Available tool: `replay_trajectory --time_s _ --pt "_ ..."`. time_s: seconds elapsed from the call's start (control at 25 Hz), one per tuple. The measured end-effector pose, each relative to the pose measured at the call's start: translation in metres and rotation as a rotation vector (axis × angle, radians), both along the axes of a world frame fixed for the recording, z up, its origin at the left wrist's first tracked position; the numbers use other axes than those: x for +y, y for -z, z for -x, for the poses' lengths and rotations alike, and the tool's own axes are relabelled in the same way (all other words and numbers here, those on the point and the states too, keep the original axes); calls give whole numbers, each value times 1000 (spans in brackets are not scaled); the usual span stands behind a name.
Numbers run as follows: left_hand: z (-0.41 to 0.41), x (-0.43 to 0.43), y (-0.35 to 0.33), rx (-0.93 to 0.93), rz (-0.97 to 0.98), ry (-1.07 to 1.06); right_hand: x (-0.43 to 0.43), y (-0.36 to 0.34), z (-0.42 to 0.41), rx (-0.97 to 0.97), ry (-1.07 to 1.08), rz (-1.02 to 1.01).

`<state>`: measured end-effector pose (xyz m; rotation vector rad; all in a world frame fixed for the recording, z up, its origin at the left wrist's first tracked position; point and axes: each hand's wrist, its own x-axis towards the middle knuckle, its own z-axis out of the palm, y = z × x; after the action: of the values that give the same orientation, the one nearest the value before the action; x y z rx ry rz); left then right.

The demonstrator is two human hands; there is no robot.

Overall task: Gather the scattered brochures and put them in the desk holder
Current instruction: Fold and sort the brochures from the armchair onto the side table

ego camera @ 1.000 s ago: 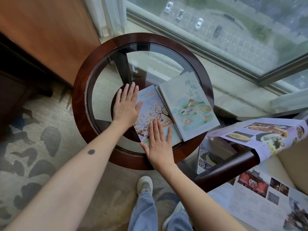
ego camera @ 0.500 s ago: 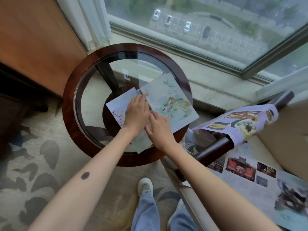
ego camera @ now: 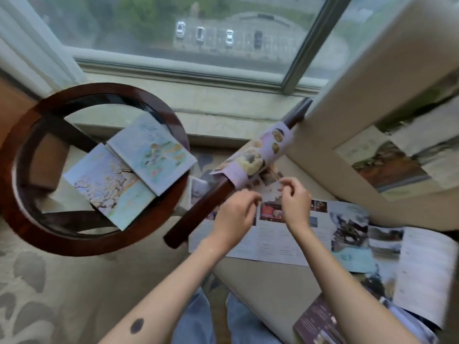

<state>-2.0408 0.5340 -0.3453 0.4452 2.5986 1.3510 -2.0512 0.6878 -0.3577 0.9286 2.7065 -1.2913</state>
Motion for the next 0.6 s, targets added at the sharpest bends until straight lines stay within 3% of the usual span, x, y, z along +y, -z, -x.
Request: replay_trajectory --time_s 0.12,0.24,0.44,0.6 --pt "-42 41 43 -272 237 83 44 41 -53 -306 137 55" --pt "-79 45 86 -301 621 320 64 75 -95 -514 81 40" --pt "-96 23 123 -44 965 529 68 111 -114 -559 -37 98" --pt "-90 3 141 -129 1133 538 63 128 -116 -566 -93 131"
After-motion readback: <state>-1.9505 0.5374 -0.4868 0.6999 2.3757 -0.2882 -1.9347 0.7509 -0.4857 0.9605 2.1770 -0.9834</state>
